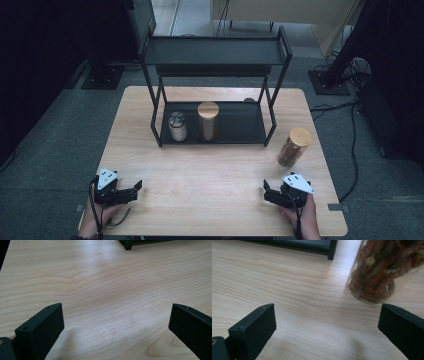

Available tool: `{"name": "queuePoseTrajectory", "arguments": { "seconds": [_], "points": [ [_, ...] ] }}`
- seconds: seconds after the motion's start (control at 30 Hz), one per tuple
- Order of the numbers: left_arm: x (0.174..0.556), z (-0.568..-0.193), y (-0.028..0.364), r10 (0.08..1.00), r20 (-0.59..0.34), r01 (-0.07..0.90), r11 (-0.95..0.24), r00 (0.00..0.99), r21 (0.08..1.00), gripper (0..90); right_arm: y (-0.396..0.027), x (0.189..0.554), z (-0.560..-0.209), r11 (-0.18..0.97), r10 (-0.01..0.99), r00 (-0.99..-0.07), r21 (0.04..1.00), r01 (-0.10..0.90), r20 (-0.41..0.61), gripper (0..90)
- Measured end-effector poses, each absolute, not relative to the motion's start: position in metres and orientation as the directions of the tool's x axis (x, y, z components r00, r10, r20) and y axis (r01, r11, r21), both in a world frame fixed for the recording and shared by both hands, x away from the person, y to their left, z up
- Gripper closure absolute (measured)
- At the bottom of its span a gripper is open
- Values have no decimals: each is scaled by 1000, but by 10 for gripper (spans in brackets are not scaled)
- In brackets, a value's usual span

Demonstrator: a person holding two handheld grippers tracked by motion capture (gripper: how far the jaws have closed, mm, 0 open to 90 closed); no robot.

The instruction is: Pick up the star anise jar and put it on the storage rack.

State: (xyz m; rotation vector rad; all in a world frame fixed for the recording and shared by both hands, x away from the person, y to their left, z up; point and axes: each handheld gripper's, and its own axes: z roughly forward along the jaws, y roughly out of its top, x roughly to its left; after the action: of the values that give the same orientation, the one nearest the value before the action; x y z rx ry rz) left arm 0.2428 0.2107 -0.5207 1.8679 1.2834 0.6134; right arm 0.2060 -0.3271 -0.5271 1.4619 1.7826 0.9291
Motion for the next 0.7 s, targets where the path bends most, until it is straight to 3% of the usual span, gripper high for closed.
{"name": "queuePoseTrajectory", "arguments": {
  "seconds": [0.7],
  "points": [
    [243,-521,211,927,-34,554,-194,374,810,4,-364,195,-528,105,992,-118,838,535,-49,14]
  ]
}}
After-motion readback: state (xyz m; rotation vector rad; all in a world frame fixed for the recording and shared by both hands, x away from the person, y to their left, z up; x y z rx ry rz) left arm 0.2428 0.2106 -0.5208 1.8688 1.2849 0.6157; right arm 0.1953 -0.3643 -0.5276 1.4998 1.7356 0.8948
